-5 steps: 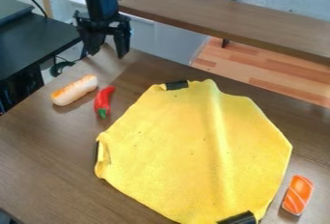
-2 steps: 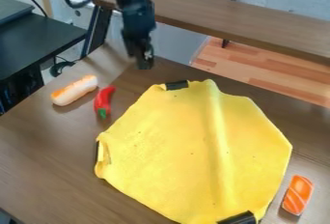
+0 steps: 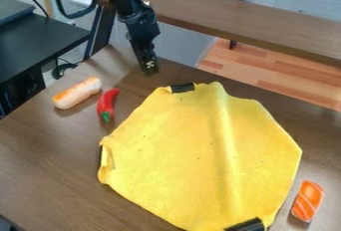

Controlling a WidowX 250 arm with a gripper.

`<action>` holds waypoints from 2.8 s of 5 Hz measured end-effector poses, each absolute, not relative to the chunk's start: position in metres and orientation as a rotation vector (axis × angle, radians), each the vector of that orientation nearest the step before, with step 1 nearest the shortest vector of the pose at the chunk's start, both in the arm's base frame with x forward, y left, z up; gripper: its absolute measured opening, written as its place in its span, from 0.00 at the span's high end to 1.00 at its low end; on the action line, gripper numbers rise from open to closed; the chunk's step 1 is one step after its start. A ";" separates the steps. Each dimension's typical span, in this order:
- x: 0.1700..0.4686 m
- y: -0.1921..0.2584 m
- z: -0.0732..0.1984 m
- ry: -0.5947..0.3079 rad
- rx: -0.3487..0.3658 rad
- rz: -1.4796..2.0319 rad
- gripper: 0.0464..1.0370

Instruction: Fold the cloth from the top to bottom

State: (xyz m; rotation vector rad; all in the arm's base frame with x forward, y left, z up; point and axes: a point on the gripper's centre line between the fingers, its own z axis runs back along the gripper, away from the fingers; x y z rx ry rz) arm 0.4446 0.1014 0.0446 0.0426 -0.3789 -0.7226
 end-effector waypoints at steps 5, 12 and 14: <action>0.482 0.067 0.029 -0.493 0.079 -0.869 0.04; 0.499 0.075 -0.026 -0.407 0.056 -0.749 0.81; 0.487 0.082 -0.012 -0.415 0.043 -0.743 0.99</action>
